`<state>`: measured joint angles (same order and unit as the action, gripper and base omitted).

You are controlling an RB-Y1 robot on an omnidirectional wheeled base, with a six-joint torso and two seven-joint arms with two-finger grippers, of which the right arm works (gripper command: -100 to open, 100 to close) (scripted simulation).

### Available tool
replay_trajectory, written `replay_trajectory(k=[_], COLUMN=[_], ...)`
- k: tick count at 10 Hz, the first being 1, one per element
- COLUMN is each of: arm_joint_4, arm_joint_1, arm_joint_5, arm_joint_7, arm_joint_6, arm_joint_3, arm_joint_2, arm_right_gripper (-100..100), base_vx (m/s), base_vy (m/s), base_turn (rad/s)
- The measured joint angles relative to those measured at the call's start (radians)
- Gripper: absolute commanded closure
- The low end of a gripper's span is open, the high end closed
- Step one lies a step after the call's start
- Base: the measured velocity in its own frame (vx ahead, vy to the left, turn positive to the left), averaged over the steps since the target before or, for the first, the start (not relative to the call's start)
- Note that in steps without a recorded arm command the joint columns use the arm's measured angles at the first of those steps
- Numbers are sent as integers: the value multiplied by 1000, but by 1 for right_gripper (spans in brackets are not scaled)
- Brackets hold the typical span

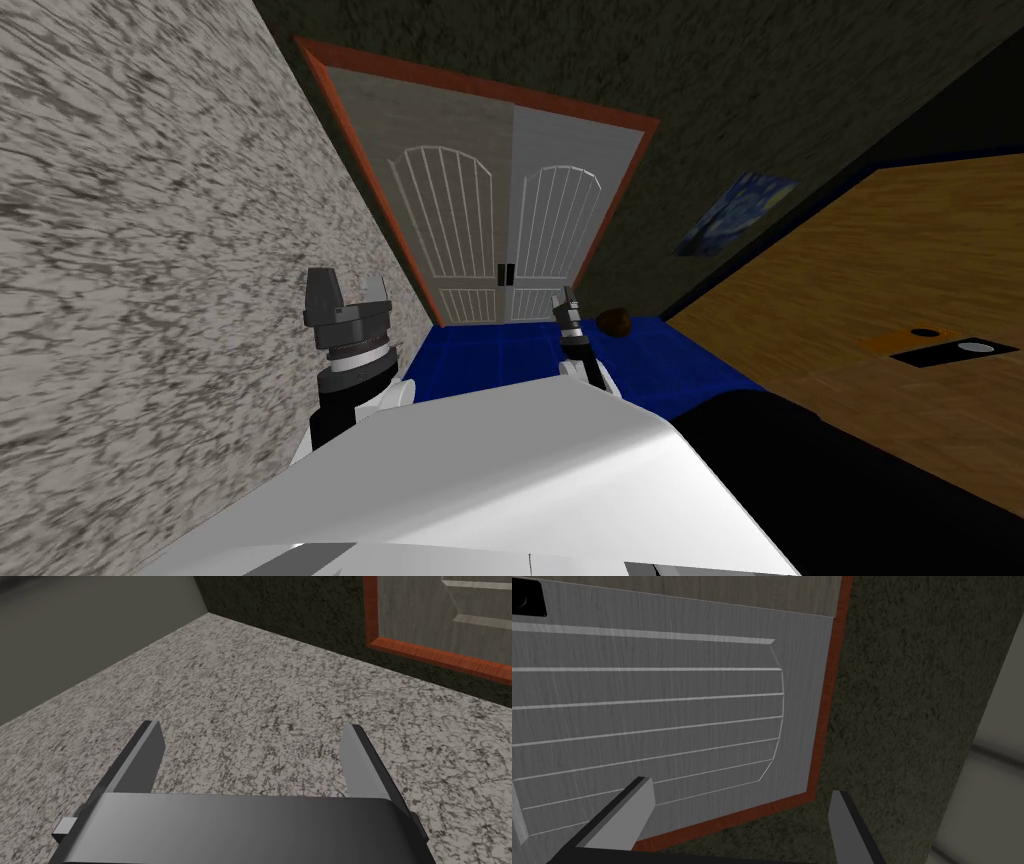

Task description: Pull the door open

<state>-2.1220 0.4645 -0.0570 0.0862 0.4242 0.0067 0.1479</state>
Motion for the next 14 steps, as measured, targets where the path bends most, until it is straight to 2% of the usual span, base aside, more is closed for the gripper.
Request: replay_trajectory(k=[4, 6, 10, 12, 14], arm_joint_4=[87, 143, 211, 247, 279], arm_joint_1=[-10, -16, -15, -20, -23], arm_joint_5=[13, 18, 26, 32, 35], arm_joint_7=[45, 75, 131, 146, 171], arm_joint_6=[19, 34, 42, 52, 54], arm_joint_3=[-1, -6, -15, -14, -19], arm_joint_2=[34, 60, 106, 115, 137], arm_right_gripper=[-100, -100, -100, -100, -100], base_vx=[161, 201, 142, 99, 124], base_vy=[80, 77, 70, 59, 59], base_turn=[-34, -38, -26, -24, -26])
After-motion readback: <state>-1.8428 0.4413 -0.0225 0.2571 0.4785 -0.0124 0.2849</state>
